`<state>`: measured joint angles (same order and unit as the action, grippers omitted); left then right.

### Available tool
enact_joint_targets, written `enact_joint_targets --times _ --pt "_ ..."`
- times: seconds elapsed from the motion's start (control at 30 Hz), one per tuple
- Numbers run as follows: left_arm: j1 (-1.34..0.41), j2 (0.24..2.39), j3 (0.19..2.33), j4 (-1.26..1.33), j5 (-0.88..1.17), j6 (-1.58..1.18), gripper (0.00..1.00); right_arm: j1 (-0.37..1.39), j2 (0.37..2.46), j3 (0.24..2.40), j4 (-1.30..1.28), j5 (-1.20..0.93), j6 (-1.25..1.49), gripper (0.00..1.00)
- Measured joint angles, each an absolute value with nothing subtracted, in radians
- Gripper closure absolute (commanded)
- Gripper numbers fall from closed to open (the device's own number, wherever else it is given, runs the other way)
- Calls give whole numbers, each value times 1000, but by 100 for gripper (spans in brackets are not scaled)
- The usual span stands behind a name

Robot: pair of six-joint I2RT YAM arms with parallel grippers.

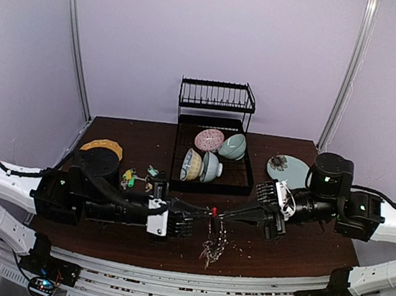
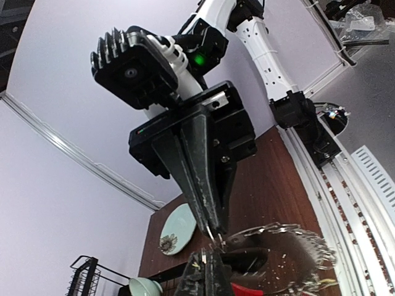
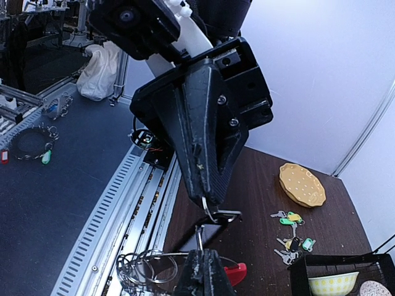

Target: Put the keys on the keyring

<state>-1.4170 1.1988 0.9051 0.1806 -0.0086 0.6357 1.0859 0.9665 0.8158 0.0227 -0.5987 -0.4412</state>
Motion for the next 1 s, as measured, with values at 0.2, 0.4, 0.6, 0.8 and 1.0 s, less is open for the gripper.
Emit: enact_joint_targets --times 0.2,0.4,0.6,0.8,1.0 --pt "-1431 1199 898 241 -85 717 100 1086 993 862 -27 -640 -413 100" --pt "-1433 1199 894 237 -88 759 100 1086 994 862 -47 -666 -395 100" --pt "-1436 1199 894 233 -73 781 100 1086 994 862 -39 -676 -381 100" --pt "-1447 1207 894 230 -62 796 100 1074 1022 898 -43 -679 -351 100" --pt "-1449 1208 894 231 -60 801 100 1066 1028 906 -44 -686 -324 100"
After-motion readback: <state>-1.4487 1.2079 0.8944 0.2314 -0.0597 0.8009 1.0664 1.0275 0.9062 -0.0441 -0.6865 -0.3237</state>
